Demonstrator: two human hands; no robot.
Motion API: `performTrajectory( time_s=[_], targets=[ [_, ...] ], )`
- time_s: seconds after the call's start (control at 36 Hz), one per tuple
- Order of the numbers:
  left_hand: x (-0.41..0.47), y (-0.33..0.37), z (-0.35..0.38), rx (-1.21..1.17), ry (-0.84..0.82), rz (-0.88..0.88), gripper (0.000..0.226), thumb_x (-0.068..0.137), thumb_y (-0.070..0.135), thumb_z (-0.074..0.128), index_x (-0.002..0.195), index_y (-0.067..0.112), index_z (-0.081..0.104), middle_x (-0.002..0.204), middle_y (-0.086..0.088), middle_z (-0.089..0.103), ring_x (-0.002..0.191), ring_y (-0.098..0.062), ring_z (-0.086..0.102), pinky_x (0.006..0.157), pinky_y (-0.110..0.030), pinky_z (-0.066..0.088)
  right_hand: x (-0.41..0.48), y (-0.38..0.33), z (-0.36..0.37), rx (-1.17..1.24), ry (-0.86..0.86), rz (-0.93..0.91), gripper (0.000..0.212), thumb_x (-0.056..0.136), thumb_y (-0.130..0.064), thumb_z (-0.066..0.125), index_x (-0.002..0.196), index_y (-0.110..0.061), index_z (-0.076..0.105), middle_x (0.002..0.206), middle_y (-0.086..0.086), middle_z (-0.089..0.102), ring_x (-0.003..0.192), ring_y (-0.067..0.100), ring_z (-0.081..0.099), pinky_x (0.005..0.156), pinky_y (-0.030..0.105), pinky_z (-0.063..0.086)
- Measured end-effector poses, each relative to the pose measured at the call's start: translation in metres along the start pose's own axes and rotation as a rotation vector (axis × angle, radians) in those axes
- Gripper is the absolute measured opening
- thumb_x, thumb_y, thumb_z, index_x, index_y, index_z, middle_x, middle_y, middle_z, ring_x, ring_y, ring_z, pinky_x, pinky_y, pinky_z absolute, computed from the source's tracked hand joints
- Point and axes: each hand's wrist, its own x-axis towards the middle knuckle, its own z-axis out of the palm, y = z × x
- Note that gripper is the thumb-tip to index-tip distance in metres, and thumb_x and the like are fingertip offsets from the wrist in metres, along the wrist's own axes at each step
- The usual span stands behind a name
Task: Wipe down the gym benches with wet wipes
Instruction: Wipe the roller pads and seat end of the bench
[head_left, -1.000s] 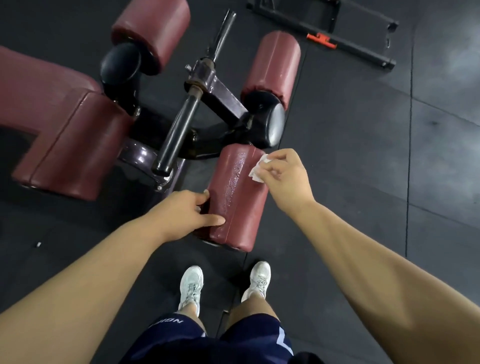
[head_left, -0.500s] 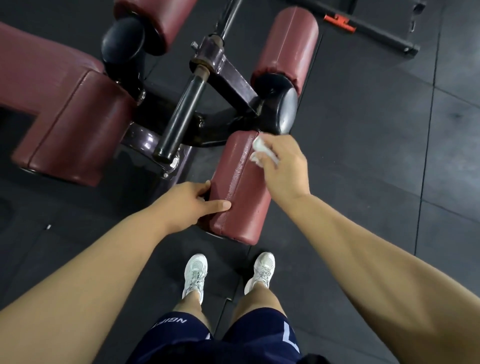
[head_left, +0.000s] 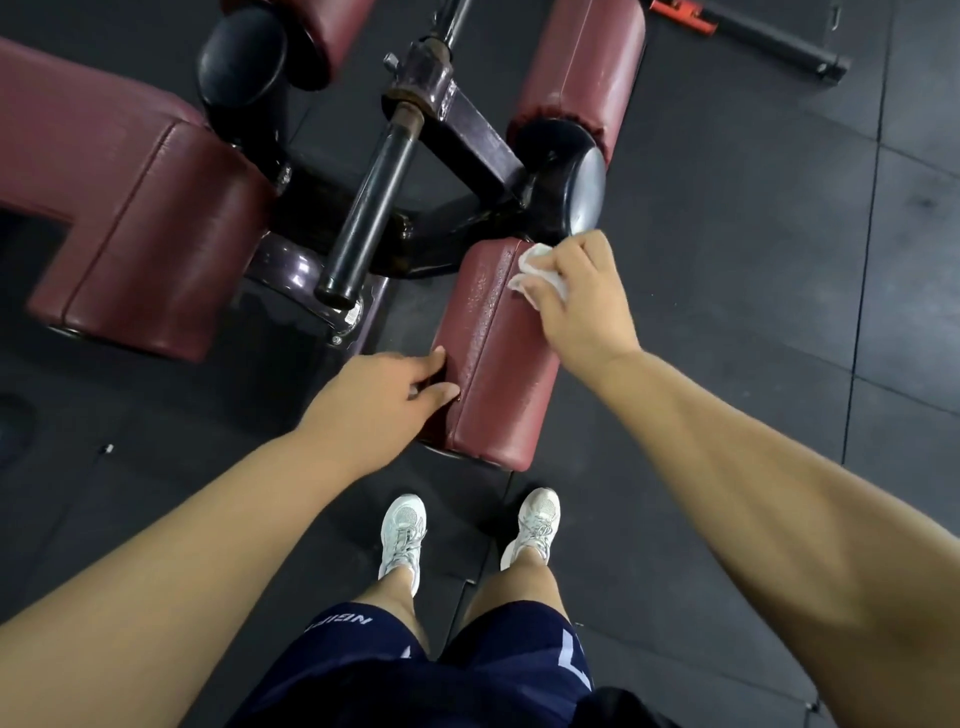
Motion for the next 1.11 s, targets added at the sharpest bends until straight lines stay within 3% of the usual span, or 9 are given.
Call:
performTrajectory(
  time_s=[0.22, 0.33, 0.42, 0.56, 0.67, 0.75, 0.89, 1.0, 1.11],
  targets=[
    [0.011, -0.007, 0.005, 0.028, -0.035, -0.06, 0.042, 0.097, 0.044, 0.038, 0.131, 0.024, 0.054, 0.09, -0.003, 0.067, 0.084, -0.018, 0.058, 0.076, -0.032, 0.047, -0.084, -0.013, 0.005, -0.026, -0.175, -0.462, 0.011, 0.087, -0.011, 0.063, 0.084, -0.001, 0.062, 0.082, 0.011, 0.057, 0.073, 0.023, 0.052, 0.07, 0.028, 0.044],
    [0.012, -0.014, 0.007, -0.134, -0.11, -0.148, 0.042, 0.099, 0.042, 0.036, 0.137, 0.027, 0.048, 0.123, -0.01, 0.061, 0.115, -0.031, 0.055, 0.093, -0.037, 0.045, -0.07, -0.014, 0.003, -0.047, -0.249, -0.67, 0.007, 0.085, -0.008, 0.061, 0.089, -0.013, 0.06, 0.084, 0.007, 0.06, 0.071, 0.025, 0.051, 0.07, 0.029, 0.04],
    [0.012, -0.014, 0.002, -0.105, -0.132, -0.134, 0.042, 0.098, 0.042, 0.038, 0.135, 0.028, 0.049, 0.125, -0.005, 0.06, 0.116, -0.029, 0.056, 0.087, -0.034, 0.046, -0.026, -0.015, -0.002, -0.036, -0.112, -0.434, 0.016, 0.087, -0.014, 0.058, 0.083, -0.029, 0.054, 0.086, -0.006, 0.055, 0.078, 0.017, 0.044, 0.073, 0.026, 0.037],
    [0.012, -0.003, -0.009, -0.024, -0.042, -0.036, 0.044, 0.091, 0.051, 0.048, 0.132, 0.036, 0.05, 0.123, 0.009, 0.062, 0.111, -0.008, 0.058, 0.093, -0.027, 0.046, 0.024, 0.001, -0.011, 0.001, 0.005, 0.109, 0.016, 0.091, -0.03, 0.059, 0.1, -0.016, 0.06, 0.1, -0.01, 0.047, 0.091, 0.008, 0.049, 0.078, 0.019, 0.041],
    [0.009, 0.007, -0.005, 0.123, -0.033, -0.013, 0.045, 0.094, 0.05, 0.041, 0.138, 0.037, 0.042, 0.081, 0.006, 0.065, 0.071, -0.012, 0.059, 0.074, -0.034, 0.052, -0.011, -0.003, -0.006, -0.015, -0.015, -0.025, 0.016, 0.091, -0.026, 0.053, 0.095, -0.017, 0.065, 0.103, -0.003, 0.054, 0.091, 0.005, 0.046, 0.084, 0.023, 0.04],
    [0.013, 0.002, 0.006, 0.129, -0.02, -0.024, 0.042, 0.098, 0.043, 0.037, 0.139, 0.037, 0.04, 0.065, 0.01, 0.053, 0.069, -0.017, 0.052, 0.066, -0.033, 0.045, -0.066, -0.009, -0.001, -0.023, -0.123, -0.315, 0.019, 0.089, -0.012, 0.05, 0.089, -0.018, 0.068, 0.101, 0.001, 0.062, 0.086, 0.013, 0.046, 0.084, 0.028, 0.041],
    [0.022, -0.015, 0.013, -0.122, -0.062, -0.177, 0.041, 0.098, 0.038, 0.039, 0.139, 0.037, 0.041, 0.124, -0.005, 0.061, 0.111, -0.028, 0.058, 0.094, -0.041, 0.046, -0.089, -0.006, 0.006, -0.044, -0.245, -0.607, 0.016, 0.092, -0.012, 0.048, 0.102, -0.01, 0.061, 0.095, 0.005, 0.058, 0.082, 0.021, 0.051, 0.077, 0.032, 0.044],
    [0.022, -0.016, 0.008, -0.112, -0.112, -0.186, 0.038, 0.099, 0.035, 0.039, 0.137, 0.034, 0.045, 0.126, -0.007, 0.06, 0.116, -0.033, 0.055, 0.097, -0.043, 0.045, -0.031, -0.009, 0.004, -0.082, -0.175, -0.39, 0.025, 0.09, -0.008, 0.047, 0.084, -0.013, 0.071, 0.094, 0.002, 0.063, 0.081, 0.023, 0.047, 0.08, 0.025, 0.037],
    [0.016, 0.001, -0.004, 0.035, -0.01, -0.087, 0.036, 0.096, 0.037, 0.043, 0.131, 0.033, 0.053, 0.098, 0.003, 0.068, 0.089, -0.016, 0.063, 0.083, -0.033, 0.051, 0.02, -0.002, 0.001, 0.007, 0.049, 0.054, 0.015, 0.094, -0.019, 0.055, 0.101, -0.009, 0.062, 0.108, 0.007, 0.054, 0.099, 0.023, 0.051, 0.087, 0.027, 0.038]
  ],
)
